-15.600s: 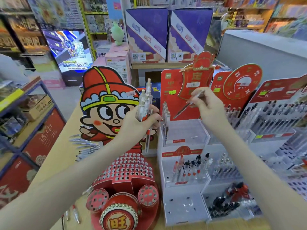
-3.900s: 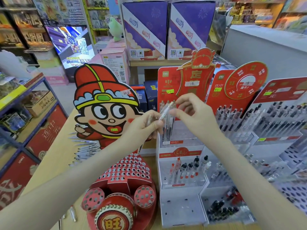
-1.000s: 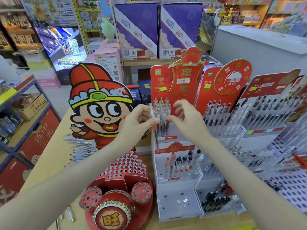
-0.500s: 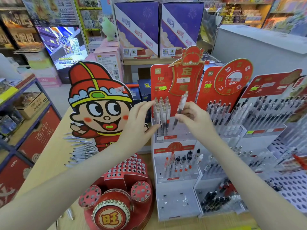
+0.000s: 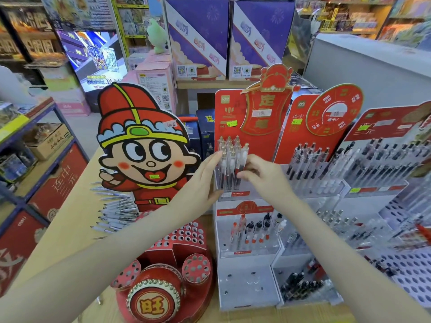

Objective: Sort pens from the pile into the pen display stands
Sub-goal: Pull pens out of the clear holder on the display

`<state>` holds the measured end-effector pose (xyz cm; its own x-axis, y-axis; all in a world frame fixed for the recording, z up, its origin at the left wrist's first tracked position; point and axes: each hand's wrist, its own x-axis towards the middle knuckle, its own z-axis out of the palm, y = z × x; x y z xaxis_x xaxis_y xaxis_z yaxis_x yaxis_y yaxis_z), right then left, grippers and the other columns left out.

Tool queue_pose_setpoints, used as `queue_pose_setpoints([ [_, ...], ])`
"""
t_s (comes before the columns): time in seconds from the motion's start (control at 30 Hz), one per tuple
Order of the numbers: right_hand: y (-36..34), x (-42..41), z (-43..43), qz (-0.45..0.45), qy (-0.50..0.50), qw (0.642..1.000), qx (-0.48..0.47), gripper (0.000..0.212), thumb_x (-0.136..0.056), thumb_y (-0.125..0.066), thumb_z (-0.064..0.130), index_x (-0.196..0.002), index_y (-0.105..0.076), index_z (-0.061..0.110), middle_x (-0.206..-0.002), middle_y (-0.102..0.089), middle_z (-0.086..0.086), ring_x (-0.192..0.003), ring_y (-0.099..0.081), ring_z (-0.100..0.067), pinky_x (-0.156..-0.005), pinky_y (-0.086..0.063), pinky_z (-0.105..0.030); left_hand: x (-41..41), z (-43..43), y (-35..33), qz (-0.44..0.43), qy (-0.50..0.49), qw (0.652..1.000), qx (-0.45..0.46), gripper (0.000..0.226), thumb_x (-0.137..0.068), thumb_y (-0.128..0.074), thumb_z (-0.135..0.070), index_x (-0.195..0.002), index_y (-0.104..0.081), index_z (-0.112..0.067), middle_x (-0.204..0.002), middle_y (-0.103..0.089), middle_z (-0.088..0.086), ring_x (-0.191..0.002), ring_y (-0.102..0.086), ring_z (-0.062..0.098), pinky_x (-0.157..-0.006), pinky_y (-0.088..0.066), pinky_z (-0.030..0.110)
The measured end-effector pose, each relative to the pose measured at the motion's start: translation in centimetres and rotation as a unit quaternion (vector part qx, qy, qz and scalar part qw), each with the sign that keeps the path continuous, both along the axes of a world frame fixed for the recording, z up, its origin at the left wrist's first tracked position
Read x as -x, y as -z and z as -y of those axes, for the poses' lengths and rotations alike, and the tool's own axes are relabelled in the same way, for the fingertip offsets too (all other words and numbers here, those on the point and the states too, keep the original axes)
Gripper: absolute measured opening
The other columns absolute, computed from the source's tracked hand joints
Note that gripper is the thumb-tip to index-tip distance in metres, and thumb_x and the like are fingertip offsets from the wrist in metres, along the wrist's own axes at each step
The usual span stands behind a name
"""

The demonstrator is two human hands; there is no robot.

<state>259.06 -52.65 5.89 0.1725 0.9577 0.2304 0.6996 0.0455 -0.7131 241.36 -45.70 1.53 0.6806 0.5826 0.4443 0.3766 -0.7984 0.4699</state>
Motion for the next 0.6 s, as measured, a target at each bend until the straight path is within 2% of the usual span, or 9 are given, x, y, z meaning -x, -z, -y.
queue_pose_setpoints([
  [0.07,0.7,0.4,-0.1,0.009,-0.006,1.0,0.022,0.011,-0.088,-0.063,0.015,-0.09,-0.054,0.009,-0.08,-0.064,-0.001,-0.076,-0.059,-0.018,-0.065,-0.044,-0.012,0.0,0.1,-0.1,0.004,0.003,1.0,0.0,0.089,-0.088,-0.067,-0.013,-0.153,-0.006,-0.019,-0.158,-0.021,0.006,-0.143,-0.029,0.017,-0.113,-0.033,0.029],
  [0.1,0.7,0.5,-0.2,0.016,-0.001,0.999,0.03,0.011,-0.088,-0.064,0.015,-0.088,-0.054,0.011,-0.079,-0.062,0.001,-0.074,-0.057,-0.014,-0.063,-0.041,-0.009,0.1,0.1,-0.1,0.006,0.005,1.0,0.0,0.09,-0.088,-0.067,-0.014,-0.152,-0.005,-0.021,-0.158,-0.021,0.005,-0.143,-0.029,0.016,-0.113,-0.032,0.028],
  [0.2,0.8,0.4,-0.3,0.053,0.023,0.998,0.035,0.02,-0.088,-0.064,0.017,-0.074,-0.051,0.012,-0.066,-0.051,0.004,-0.062,-0.047,-0.01,-0.055,-0.036,-0.014,0.1,0.3,-0.3,0.006,0.005,1.0,0.008,0.091,-0.089,-0.067,-0.016,-0.151,0.0,-0.025,-0.158,-0.021,0.003,-0.143,-0.028,0.013,-0.112,-0.03,0.021],
  [0.3,1.3,0.6,-0.1,0.093,0.042,0.994,0.04,0.032,-0.089,-0.063,0.019,-0.064,-0.043,0.018,-0.065,-0.043,0.007,-0.066,-0.041,-0.013,-0.054,-0.03,-0.015,0.8,0.5,-0.1,0.004,-0.009,1.0,0.027,0.091,-0.091,-0.065,-0.017,-0.15,0.004,-0.027,-0.158,-0.023,0.003,-0.14,-0.031,0.009,-0.104,-0.021,0.002],
  [0.37,1.6,1.0,0.1,0.106,0.057,0.992,0.039,0.017,-0.09,-0.062,0.022,-0.075,-0.054,0.016,-0.079,-0.053,0.003,-0.081,-0.048,-0.016,-0.062,-0.031,-0.014,1.8,1.1,0.0,0.008,-0.019,1.0,0.009,0.086,-0.091,-0.063,-0.013,-0.15,-0.001,-0.022,-0.153,-0.031,0.009,-0.13,-0.037,0.01,-0.094,-0.018,-0.008],
  [0.4,1.8,1.2,0.4,0.109,0.071,0.991,0.032,0.012,-0.089,-0.063,0.024,-0.091,-0.061,0.013,-0.092,-0.057,0.0,-0.094,-0.05,-0.019,-0.072,-0.035,-0.018,2.4,1.5,0.1,0.013,-0.018,1.0,-0.008,0.081,-0.091,-0.064,-0.01,-0.151,-0.009,-0.014,-0.15,-0.036,0.012,-0.123,-0.039,0.012,-0.09,-0.019,-0.01],
  [0.47,2.0,2.3,1.3,0.108,0.122,0.987,-0.002,0.036,-0.087,-0.066,0.028,-0.116,-0.057,0.009,-0.109,-0.054,-0.002,-0.11,-0.045,-0.018,-0.089,-0.035,-0.027,4.0,2.1,0.1,0.024,-0.011,1.0,-0.015,0.07,-0.089,-0.065,-0.006,-0.147,-0.025,-0.004,-0.142,-0.044,0.014,-0.115,-0.043,0.016,-0.087,-0.022,-0.01],
  [0.53,1.6,4.5,2.6,0.118,0.167,0.975,-0.091,0.038,-0.086,-0.067,0.025,-0.117,-0.055,0.008,-0.105,-0.05,0.001,-0.106,-0.044,-0.017,-0.088,-0.033,-0.025,6.2,2.4,0.7,0.015,0.001,1.0,-0.015,0.064,-0.088,-0.065,-0.006,-0.143,-0.032,-0.003,-0.137,-0.047,0.01,-0.116,-0.047,0.013,-0.094,-0.024,-0.005],
  [0.6,1.1,8.4,3.9,0.119,0.167,0.967,-0.152,0.031,-0.086,-0.066,0.019,-0.112,-0.055,0.007,-0.099,-0.045,0.005,-0.1,-0.045,-0.017,-0.084,-0.03,-0.02,9.2,2.4,1.7,0.0,0.013,1.0,-0.022,0.057,-0.09,-0.061,-0.007,-0.141,-0.036,-0.003,-0.136,-0.048,0.009,-0.123,-0.047,0.016,-0.102,-0.026,0.004],
])
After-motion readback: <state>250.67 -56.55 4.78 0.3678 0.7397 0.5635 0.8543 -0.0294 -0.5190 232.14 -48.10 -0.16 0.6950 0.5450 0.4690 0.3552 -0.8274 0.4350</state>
